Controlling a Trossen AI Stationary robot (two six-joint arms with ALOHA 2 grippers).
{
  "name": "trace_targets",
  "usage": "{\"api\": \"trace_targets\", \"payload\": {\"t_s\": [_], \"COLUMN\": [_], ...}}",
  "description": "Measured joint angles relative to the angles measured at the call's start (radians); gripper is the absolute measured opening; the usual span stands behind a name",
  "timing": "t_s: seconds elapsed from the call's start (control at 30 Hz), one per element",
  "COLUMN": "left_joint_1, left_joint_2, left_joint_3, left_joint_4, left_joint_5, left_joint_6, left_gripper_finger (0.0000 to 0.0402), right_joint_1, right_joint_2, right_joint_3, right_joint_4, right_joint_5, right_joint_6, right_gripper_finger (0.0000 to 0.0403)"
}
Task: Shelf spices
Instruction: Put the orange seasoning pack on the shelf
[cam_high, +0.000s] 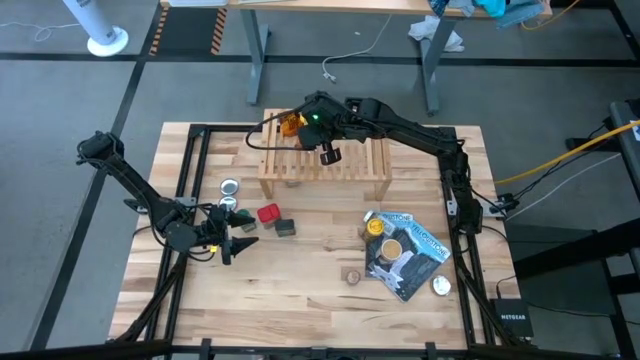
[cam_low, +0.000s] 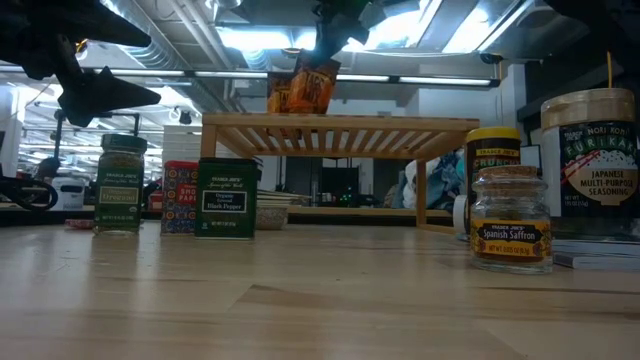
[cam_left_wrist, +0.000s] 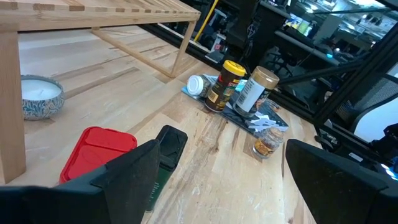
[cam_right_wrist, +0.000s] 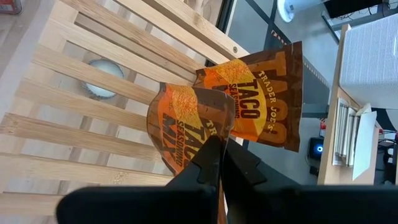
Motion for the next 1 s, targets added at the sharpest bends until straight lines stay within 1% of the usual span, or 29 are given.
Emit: {"api": "trace_targets", "payload": {"t_s": [0.2,0.47,0.67,0.83,1.0], "left_joint_1": [0.0,0.0,-0.004,-0.004,-0.004], "left_joint_2": [0.0,0.0,0.0,0.0,0.0], "left_joint_3": [0.0,0.0,0.0,0.0,0.0], "left_joint_4": [0.001,0.001,0.001,0.001,0.001], "left_joint_5": [0.0,0.0,0.003,0.003,0.003], "left_joint_6": [0.0,0.0,-0.072,-0.079,-0.079], "left_gripper_finger": [0.034,0.034,0.034,0.034,0.034], "right_joint_1": [0.0,0.0,0.0,0.0,0.0], "right_joint_2": [0.0,0.0,0.0,0.0,0.0], "right_joint_3": [0.0,0.0,0.0,0.0,0.0], "right_joint_4": [0.0,0.0,0.0,0.0,0.023], "right_joint_5": [0.025,0.027,0.025,0.024,-0.003], "right_joint_6": [0.0,0.0,0.0,0.0,0.0], "right_gripper_finger": [0.0015,0.0015,0.0015,0.0015,0.0015]}}
